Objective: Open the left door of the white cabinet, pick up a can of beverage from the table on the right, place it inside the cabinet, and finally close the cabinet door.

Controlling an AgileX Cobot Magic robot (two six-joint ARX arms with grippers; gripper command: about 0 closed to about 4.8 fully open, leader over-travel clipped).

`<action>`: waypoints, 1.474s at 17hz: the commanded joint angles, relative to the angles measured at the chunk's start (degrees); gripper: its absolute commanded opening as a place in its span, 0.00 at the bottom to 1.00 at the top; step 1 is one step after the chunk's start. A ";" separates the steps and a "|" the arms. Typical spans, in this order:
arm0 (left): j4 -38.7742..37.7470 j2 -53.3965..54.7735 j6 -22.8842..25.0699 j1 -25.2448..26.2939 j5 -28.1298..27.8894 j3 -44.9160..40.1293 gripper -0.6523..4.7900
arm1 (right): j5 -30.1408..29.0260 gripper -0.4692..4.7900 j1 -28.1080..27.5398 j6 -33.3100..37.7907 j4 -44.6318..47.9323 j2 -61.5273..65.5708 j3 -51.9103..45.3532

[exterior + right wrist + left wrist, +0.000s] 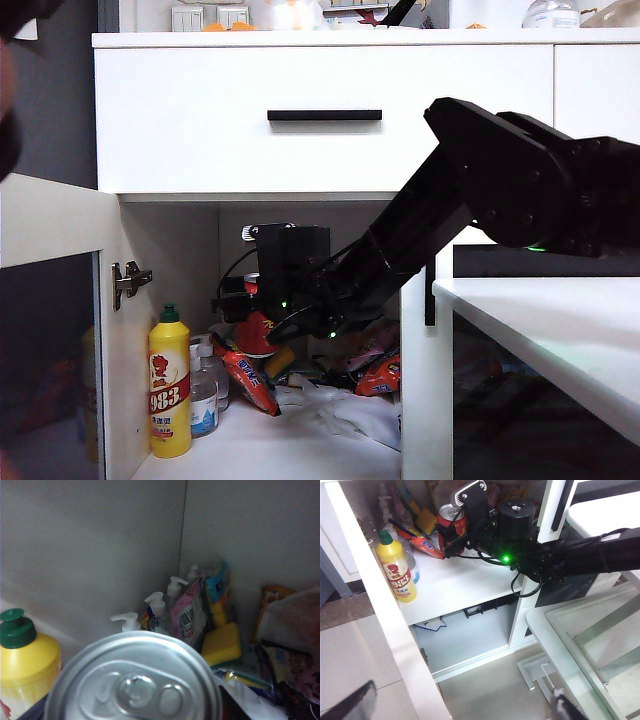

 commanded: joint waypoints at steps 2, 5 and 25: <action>0.92 0.00 -0.20 0.00 -0.17 -0.11 1.00 | 0.39 0.73 -0.17 0.37 3.56 -1.20 0.76; 0.87 0.00 -0.17 0.00 -0.15 -0.11 1.00 | 3.21 0.73 -0.72 0.46 3.67 -1.20 0.76; 1.55 0.00 -0.20 0.00 -0.13 0.00 1.00 | 3.80 0.93 2.80 12.94 1.77 -4.09 0.76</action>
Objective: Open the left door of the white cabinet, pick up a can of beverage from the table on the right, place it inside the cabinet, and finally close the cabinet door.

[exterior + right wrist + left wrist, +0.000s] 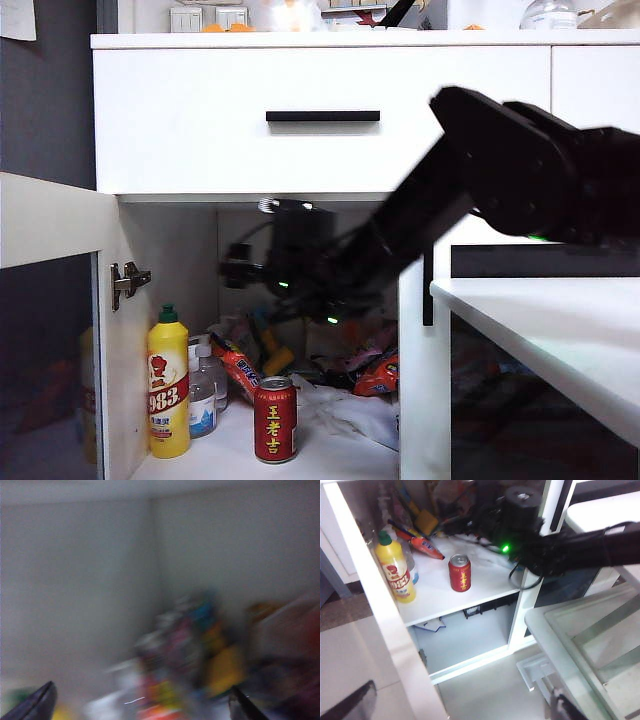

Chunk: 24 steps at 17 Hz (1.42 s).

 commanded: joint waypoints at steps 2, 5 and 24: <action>2.10 -0.11 -0.28 0.00 0.55 0.07 1.00 | -1.79 0.93 4.76 6.58 -10.95 -4.74 0.35; 3.43 -1.42 -0.37 -0.02 1.79 0.96 1.00 | -5.49 0.93 8.31 6.56 -29.42 -9.03 0.35; 6.32 -3.58 -1.25 -0.02 8.26 5.05 1.00 | -5.57 0.90 11.91 1.88 -97.55 -43.45 0.35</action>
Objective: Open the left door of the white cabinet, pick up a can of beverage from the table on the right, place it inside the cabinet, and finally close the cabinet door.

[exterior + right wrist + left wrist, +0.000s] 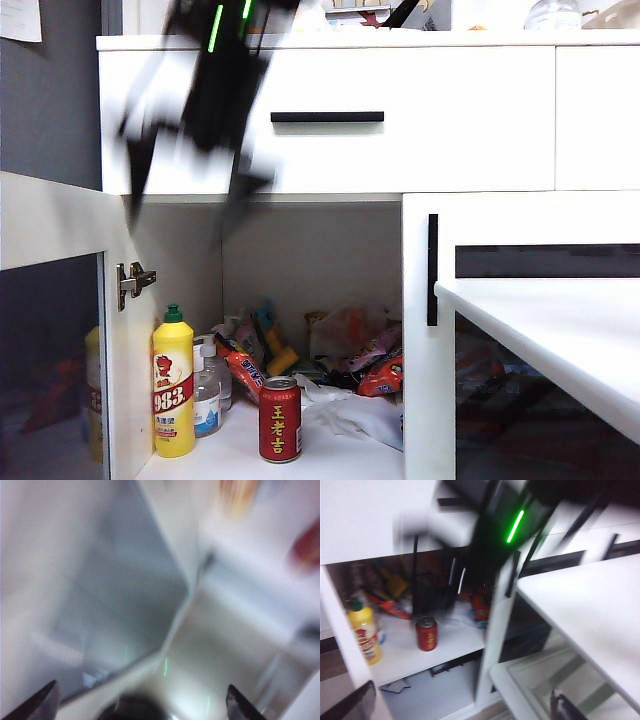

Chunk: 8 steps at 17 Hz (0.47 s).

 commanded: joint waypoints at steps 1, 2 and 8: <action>1.22 0.02 0.07 -0.02 0.94 0.33 1.00 | 14.23 0.90 0.33 -9.05 -4.61 -13.00 0.57; 1.38 0.04 0.17 -0.02 0.90 0.33 1.00 | 16.13 0.90 0.33 -10.51 -6.29 -16.81 0.57; 1.36 0.09 0.98 -0.02 0.52 0.31 0.96 | 23.12 0.90 -0.11 -10.99 -22.23 -39.98 0.57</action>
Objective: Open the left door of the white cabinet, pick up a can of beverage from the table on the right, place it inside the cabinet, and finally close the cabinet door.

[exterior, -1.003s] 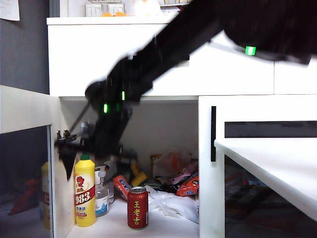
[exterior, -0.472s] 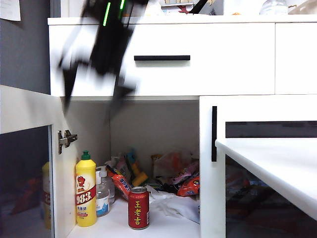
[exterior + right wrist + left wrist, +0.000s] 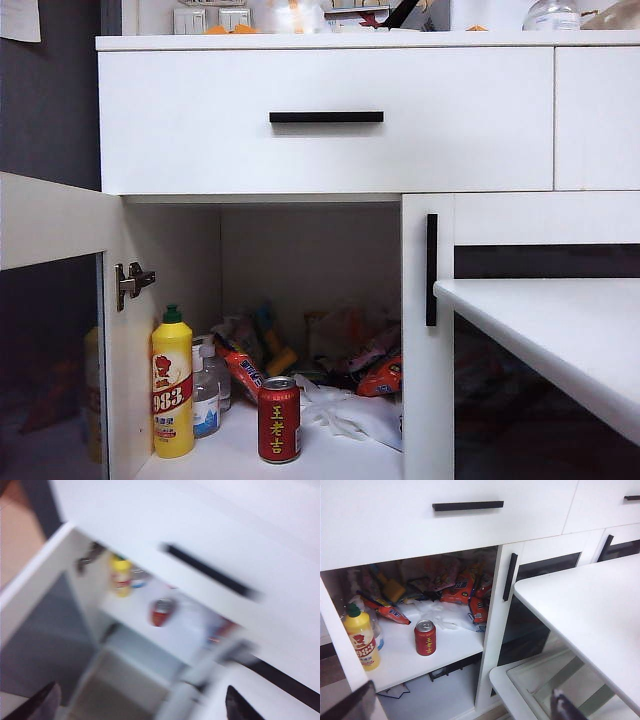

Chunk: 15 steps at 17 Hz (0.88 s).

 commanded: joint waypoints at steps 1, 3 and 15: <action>0.50 0.07 0.26 -0.02 0.00 0.28 0.91 | 2.25 0.90 -0.07 -0.15 -5.22 -8.15 0.02; 0.31 0.07 0.22 -0.02 -1.73 0.26 0.77 | 2.29 0.90 -0.04 -0.50 -4.94 -15.74 -0.07; 0.87 3.37 -17.20 -0.02 -20.94 -8.44 0.11 | 4.26 0.78 -0.04 -4.04 -4.81 -45.44 -7.67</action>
